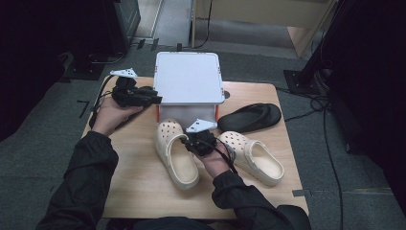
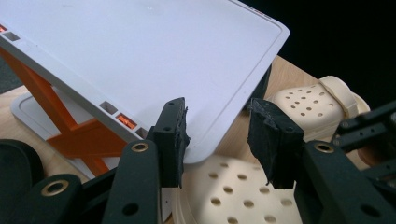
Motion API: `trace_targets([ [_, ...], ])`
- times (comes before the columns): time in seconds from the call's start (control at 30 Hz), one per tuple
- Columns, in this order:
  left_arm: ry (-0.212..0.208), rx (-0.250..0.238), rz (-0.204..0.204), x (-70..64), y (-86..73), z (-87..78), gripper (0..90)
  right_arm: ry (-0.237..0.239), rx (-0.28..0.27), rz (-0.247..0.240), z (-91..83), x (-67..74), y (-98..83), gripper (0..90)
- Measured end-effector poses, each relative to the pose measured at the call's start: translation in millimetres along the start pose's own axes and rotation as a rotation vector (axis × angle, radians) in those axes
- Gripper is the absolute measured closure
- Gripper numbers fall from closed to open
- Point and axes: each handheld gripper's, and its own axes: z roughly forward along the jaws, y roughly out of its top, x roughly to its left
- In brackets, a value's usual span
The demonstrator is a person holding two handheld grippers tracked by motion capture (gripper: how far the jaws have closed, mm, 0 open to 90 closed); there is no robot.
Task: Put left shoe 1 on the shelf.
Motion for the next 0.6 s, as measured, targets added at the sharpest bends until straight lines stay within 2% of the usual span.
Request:
trace_targets([
  [0.1,0.002,0.016,0.011,0.8,-0.9,4.2,57.1,-0.037,-0.001,0.013,4.0,-10.7,5.7,76.2],
  [0.23,-0.009,0.001,0.004,4.2,-2.0,3.9,57.1,-0.082,-0.001,0.015,12.4,-20.7,13.4,76.2],
  [0.33,-0.016,-0.004,0.004,6.0,-2.6,3.0,57.8,-0.109,0.0,0.035,22.8,-28.6,21.8,76.1],
  [0.47,-0.012,-0.007,0.012,6.2,-2.9,3.2,58.0,-0.139,-0.008,0.061,33.8,-36.1,27.8,75.9],
  [0.6,-0.012,-0.01,0.02,5.5,-3.3,4.8,58.1,-0.175,-0.007,0.075,46.6,-36.1,28.3,75.5],
])
